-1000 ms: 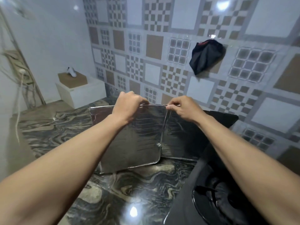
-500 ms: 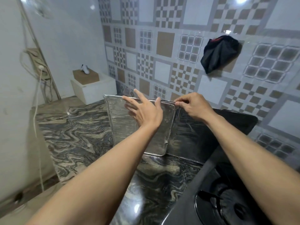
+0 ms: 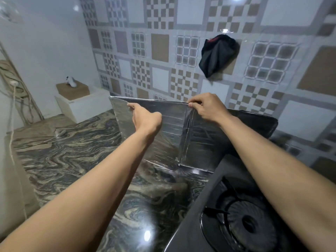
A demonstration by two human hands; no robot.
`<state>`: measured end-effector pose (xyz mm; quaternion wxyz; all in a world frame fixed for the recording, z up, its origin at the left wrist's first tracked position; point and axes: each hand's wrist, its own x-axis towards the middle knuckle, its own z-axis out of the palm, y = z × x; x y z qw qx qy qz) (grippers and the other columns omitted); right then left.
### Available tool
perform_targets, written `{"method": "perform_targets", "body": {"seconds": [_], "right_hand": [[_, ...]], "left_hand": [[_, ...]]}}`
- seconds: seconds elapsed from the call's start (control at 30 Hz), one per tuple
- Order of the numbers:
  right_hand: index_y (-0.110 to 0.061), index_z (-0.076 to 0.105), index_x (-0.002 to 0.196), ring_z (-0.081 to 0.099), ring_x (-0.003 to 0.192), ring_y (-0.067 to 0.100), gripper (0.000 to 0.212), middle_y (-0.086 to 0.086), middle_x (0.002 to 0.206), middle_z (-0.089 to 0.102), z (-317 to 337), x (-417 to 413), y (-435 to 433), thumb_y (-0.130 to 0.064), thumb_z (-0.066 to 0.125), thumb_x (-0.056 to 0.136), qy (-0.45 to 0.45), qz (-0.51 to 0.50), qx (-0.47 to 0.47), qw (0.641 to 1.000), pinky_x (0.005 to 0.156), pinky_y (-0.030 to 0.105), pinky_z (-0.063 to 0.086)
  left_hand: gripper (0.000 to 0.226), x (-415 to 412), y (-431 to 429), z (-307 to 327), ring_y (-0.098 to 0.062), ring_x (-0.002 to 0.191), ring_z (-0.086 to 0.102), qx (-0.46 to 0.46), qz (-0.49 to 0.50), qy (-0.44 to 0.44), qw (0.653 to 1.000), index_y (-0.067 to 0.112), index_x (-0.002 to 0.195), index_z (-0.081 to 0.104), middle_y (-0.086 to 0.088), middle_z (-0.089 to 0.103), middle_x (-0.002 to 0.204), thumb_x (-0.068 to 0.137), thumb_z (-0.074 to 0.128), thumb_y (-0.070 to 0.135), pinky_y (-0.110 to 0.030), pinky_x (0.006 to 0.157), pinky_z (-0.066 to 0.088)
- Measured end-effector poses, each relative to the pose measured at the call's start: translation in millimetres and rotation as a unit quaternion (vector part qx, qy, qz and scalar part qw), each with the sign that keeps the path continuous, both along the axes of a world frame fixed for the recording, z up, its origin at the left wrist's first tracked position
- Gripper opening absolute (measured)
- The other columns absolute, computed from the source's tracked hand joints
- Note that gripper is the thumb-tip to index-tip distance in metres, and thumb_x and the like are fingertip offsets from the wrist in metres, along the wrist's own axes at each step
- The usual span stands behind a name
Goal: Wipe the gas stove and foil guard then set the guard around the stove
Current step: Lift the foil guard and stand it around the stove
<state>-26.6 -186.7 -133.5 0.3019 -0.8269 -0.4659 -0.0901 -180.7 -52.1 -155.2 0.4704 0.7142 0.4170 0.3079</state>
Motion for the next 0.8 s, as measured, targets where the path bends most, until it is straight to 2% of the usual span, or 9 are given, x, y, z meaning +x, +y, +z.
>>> {"method": "perform_targets", "body": {"seconds": [0.1,0.33,0.47,0.6,0.67,0.7,0.73,0.77,0.8], "right_hand": [[-0.012,0.075,0.111,0.065,0.106,0.018,0.021,0.004,0.113,0.073,6.1,13.6,-16.7,-0.017,0.062,0.095,-0.012,-0.019,0.021,1.000,0.090,0.023,0.044],[-0.011,0.076,0.103,0.069,0.091,0.024,0.017,0.005,0.099,0.076,-1.2,40.1,-35.5,-0.015,0.062,0.094,-0.080,-0.056,0.098,0.990,0.081,0.030,0.051],[-0.008,0.076,0.100,0.068,0.091,0.026,0.015,0.006,0.099,0.076,-4.8,44.5,-22.2,-0.012,0.064,0.092,-0.137,-0.013,0.080,0.987,0.082,0.029,0.047],[-0.009,0.075,0.103,0.068,0.097,0.025,0.018,0.006,0.103,0.075,-4.4,49.5,-17.3,-0.015,0.062,0.094,-0.096,0.002,0.031,0.995,0.087,0.032,0.050],[-0.009,0.075,0.103,0.066,0.098,0.024,0.019,0.006,0.104,0.075,-6.6,53.3,-28.8,-0.017,0.060,0.095,-0.058,-0.019,-0.004,0.998,0.086,0.033,0.049],[-0.009,0.074,0.102,0.065,0.098,0.023,0.018,0.006,0.104,0.074,-7.9,56.0,-37.1,-0.017,0.059,0.095,-0.046,-0.031,-0.015,0.998,0.085,0.032,0.048],[-0.010,0.074,0.102,0.064,0.097,0.022,0.018,0.006,0.103,0.074,-8.4,58.6,-46.5,-0.016,0.059,0.095,-0.035,-0.042,-0.027,0.998,0.084,0.032,0.047],[-0.012,0.073,0.100,0.063,0.095,0.022,0.017,0.006,0.101,0.074,-7.6,60.0,-56.7,-0.016,0.058,0.095,-0.024,-0.056,-0.045,0.997,0.081,0.031,0.046],[-0.014,0.072,0.097,0.062,0.092,0.022,0.016,0.005,0.099,0.072,-6.0,61.2,-67.1,-0.016,0.057,0.095,-0.016,-0.072,-0.069,0.995,0.078,0.031,0.044]], "left_hand": [[0.092,5.2,-4.6,10.7,-0.034,0.141,0.037,0.022,-0.042,0.004,0.999,0.007,0.157,-0.004,-0.016,0.024,0.161,0.083,0.051,0.004,-0.043,0.112,0.039],[0.096,10.8,-14.4,19.0,-0.039,0.132,0.047,0.031,-0.086,0.027,0.995,0.014,0.157,-0.004,-0.018,0.027,0.159,0.076,0.047,0.006,-0.049,0.104,0.047],[0.093,8.2,-12.4,15.0,-0.035,0.115,0.056,0.013,-0.065,0.031,0.997,0.011,0.157,-0.004,-0.019,0.045,0.144,0.081,0.048,0.001,-0.036,0.083,0.054],[0.082,4.8,-9.5,12.8,-0.036,0.111,0.056,-0.004,-0.046,0.038,0.998,0.007,0.155,0.014,-0.015,0.049,0.133,0.081,0.048,0.001,-0.038,0.083,0.053],[0.062,3.6,-11.9,13.2,-0.032,0.091,0.058,-0.018,-0.063,0.043,0.997,0.002,0.141,0.038,-0.016,0.053,0.116,0.080,0.048,-0.001,-0.030,0.067,0.054],[0.041,4.3,-14.1,13.2,-0.027,0.076,0.055,-0.015,-0.081,0.044,0.996,0.000,0.121,0.049,-0.016,0.054,0.101,0.080,0.047,-0.003,-0.023,0.054,0.047],[0.021,4.5,-19.0,14.1,-0.022,0.063,0.048,-0.013,-0.100,0.052,0.994,0.002,0.100,0.052,-0.015,0.051,0.087,0.081,0.046,-0.006,-0.018,0.043,0.038],[0.015,6.4,-23.0,14.8,-0.019,0.056,0.043,-0.014,-0.122,0.060,0.991,0.004,0.091,0.051,-0.013,0.048,0.077,0.083,0.044,-0.008,-0.015,0.038,0.031],[0.017,8.6,-26.6,16.0,-0.018,0.051,0.041,-0.017,-0.151,0.069,0.986,0.001,0.095,0.053,-0.011,0.045,0.071,0.085,0.042,-0.008,-0.015,0.037,0.028]]}}
